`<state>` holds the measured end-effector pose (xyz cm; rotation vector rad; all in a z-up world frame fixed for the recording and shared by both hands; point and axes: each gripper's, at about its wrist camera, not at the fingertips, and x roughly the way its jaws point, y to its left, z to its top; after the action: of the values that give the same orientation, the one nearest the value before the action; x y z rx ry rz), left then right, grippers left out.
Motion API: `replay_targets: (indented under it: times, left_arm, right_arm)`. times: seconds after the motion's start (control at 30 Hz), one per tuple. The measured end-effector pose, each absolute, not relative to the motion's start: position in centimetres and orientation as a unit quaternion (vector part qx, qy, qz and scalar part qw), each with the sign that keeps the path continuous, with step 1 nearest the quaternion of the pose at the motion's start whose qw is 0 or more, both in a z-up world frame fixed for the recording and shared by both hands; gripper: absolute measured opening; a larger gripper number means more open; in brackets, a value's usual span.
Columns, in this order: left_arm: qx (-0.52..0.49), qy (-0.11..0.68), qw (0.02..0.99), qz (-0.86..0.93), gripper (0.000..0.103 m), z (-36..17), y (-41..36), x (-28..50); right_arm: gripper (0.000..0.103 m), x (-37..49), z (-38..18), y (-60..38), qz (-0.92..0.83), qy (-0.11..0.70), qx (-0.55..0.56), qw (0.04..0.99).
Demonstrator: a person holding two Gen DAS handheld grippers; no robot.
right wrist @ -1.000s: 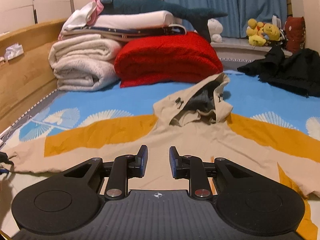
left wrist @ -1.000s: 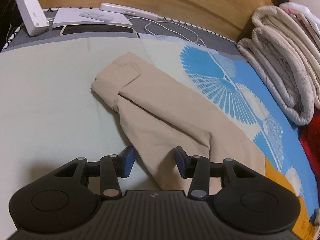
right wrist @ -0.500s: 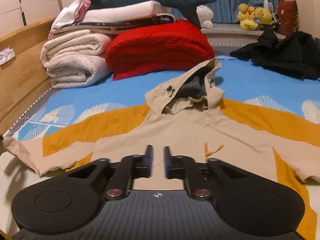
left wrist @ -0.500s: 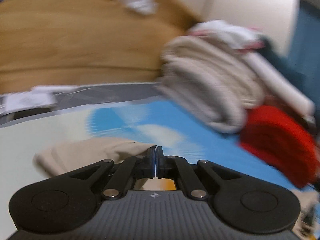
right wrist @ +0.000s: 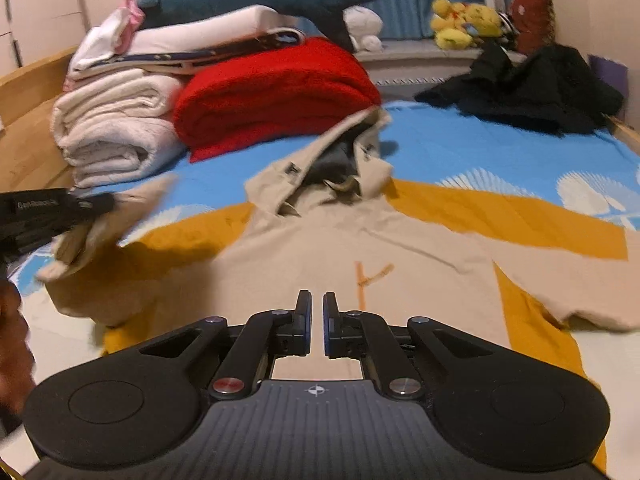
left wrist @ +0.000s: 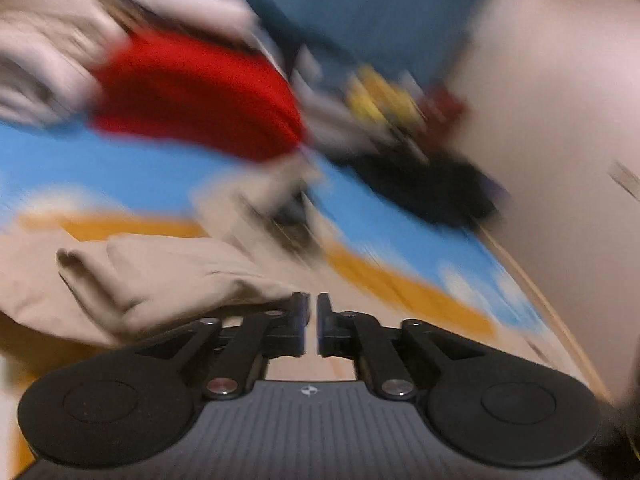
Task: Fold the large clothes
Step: 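Fold the held sleeve across the jacket body with the left gripper, release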
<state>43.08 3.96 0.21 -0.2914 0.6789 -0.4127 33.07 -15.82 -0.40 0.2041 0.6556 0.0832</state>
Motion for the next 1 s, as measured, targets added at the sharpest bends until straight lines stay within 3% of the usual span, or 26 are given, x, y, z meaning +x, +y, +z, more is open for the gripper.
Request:
replay_targets:
  times: [0.07, 0.1, 0.37, 0.53, 0.63, 0.73, 0.83, 1.0]
  left_arm:
    - [-0.143, 0.349, 0.907, -0.187, 0.030, -0.5, 3.4, 43.0]
    - [-0.154, 0.351, 0.907, -0.172, 0.032, -0.7, 3.9, 43.2]
    - [-0.174, 0.346, 0.922, 0.006, 0.032, -1.3, 12.3, 45.0]
    - [-0.178, 0.385, 0.900, 0.103, 0.032, -3.0, 18.1, 46.6]
    - [-0.198, 0.390, 0.891, 0.119, 0.032, -3.3, 20.3, 47.1]
    - [-0.191, 0.381, 0.896, 0.126, 0.032, -3.0, 21.3, 48.0]
    - [-0.203, 0.386, 0.890, 0.132, 0.033, -3.3, 22.1, 48.3]
    - [-0.230, 0.398, 0.879, 0.125, 0.033, -3.4, 22.6, 48.5]
  right_arm:
    - [0.015, 32.9, -0.8, -16.6, 0.031, 0.325, 0.110, 0.939]
    - [0.020, 32.8, -0.9, -16.9, 0.024, 0.325, 0.115, 0.938]
    - [0.022, 33.2, -2.5, -18.1, 0.005, 0.347, 0.164, 0.923]
    - [0.022, 34.4, -1.9, -14.9, 0.046, 0.348, 0.153, 0.924]
    - [0.010, 35.2, -1.8, -12.2, 0.086, 0.339, 0.143, 0.926]
    - [0.010, 36.0, -2.2, -9.6, 0.113, 0.344, 0.122, 0.924]
    - [0.011, 36.7, -3.0, -7.1, 0.136, 0.347, 0.082, 0.924]
    - [0.025, 37.9, -5.5, -3.2, 0.173, 0.370, 0.016, 0.913]
